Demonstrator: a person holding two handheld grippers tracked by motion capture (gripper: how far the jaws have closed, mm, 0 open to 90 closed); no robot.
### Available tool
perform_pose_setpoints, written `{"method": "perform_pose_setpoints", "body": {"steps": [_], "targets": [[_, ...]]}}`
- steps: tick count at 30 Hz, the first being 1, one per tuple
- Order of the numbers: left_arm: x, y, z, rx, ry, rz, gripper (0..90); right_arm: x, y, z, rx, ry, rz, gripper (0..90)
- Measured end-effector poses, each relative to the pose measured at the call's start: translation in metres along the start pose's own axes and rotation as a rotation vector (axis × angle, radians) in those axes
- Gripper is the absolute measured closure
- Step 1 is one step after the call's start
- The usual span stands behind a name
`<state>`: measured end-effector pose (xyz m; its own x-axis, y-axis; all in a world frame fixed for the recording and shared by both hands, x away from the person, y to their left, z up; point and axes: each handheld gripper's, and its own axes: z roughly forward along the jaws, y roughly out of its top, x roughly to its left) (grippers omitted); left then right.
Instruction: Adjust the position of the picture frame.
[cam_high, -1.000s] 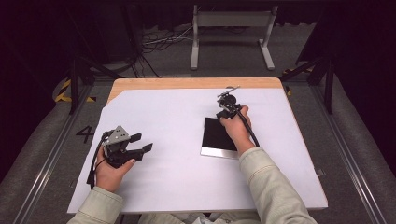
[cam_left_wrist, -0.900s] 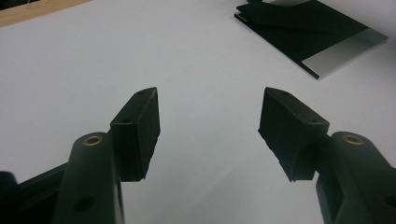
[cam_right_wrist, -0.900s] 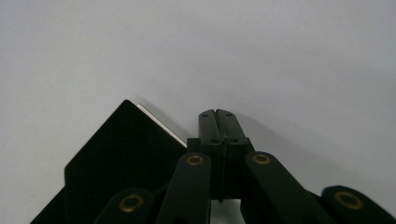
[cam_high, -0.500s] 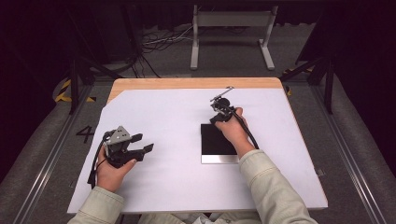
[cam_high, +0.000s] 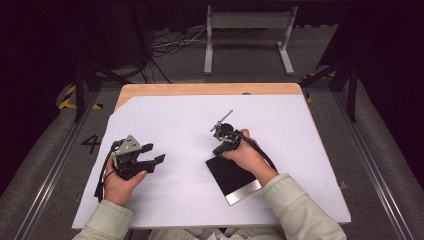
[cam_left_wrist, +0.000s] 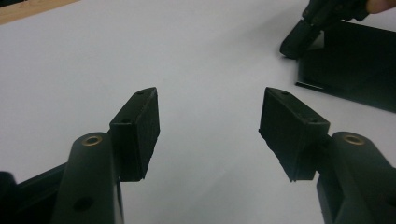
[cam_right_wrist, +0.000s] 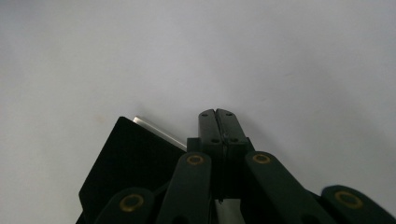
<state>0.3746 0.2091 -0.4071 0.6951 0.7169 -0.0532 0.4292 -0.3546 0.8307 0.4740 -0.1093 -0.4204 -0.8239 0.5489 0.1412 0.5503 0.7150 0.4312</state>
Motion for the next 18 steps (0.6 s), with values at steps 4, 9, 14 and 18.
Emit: {"method": "perform_pose_setpoints", "body": {"steps": [4,9,14,18], "targets": [[-0.001,0.0,0.001,0.0,0.003,0.006,38.3,0.013,-0.006,-0.005,-0.016,-0.067,-0.048,90.0],[-0.001,0.0,0.002,0.009,0.001,0.008,38.2,0.036,-0.028,-0.031,-0.167,-0.046,-0.045,90.0],[-0.002,0.0,0.003,0.011,0.002,0.011,38.2,0.065,-0.051,-0.035,-0.137,0.006,-0.115,90.0],[-0.004,0.001,0.005,0.017,-0.003,0.017,38.0,0.091,-0.076,-0.041,-0.131,0.047,-0.156,90.0]]}}
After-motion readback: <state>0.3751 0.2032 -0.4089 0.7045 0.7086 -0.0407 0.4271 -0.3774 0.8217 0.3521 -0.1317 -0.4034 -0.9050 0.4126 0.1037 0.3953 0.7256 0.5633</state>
